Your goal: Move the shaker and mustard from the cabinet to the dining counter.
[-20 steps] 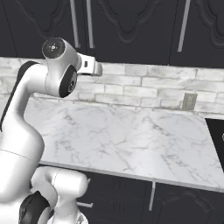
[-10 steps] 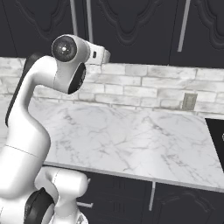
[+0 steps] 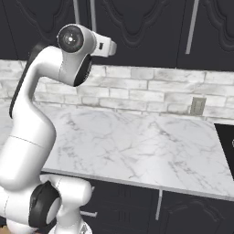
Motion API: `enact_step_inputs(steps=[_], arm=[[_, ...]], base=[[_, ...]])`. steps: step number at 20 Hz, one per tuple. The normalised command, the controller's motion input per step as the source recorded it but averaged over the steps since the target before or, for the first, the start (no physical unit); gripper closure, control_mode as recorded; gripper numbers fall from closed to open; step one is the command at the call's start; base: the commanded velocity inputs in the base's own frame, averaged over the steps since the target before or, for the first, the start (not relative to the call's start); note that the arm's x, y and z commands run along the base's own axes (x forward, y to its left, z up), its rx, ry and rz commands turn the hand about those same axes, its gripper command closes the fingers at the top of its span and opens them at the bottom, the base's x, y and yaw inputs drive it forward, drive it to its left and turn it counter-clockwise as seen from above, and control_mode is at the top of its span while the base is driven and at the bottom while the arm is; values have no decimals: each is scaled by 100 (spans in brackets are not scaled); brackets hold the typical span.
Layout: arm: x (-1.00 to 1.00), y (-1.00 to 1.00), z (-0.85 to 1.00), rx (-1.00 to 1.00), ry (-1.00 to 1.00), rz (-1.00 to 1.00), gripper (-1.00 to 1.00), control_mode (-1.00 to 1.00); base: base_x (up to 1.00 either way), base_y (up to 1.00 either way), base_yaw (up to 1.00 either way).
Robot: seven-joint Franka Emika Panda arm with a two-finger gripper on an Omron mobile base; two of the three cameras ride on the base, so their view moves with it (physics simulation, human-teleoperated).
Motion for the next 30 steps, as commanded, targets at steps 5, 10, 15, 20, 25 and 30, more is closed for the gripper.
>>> enact_step_inputs(steps=[5,10,15,20,25,30], arm=[[34,7,6,0,-8,0,-100,-100],[29,13,5,0,-13,1,-100,-100],[43,0,0,0,-1,0,-100,-100],[46,0,0,0,0,2,-100,-100],[45,0,0,0,0,1,-100,-100],[45,0,0,0,0,0,-100,-100]], base=[[0,0,0],[0,0,0],[0,0,0],[0,0,0],[0,0,0],[0,0,0]])
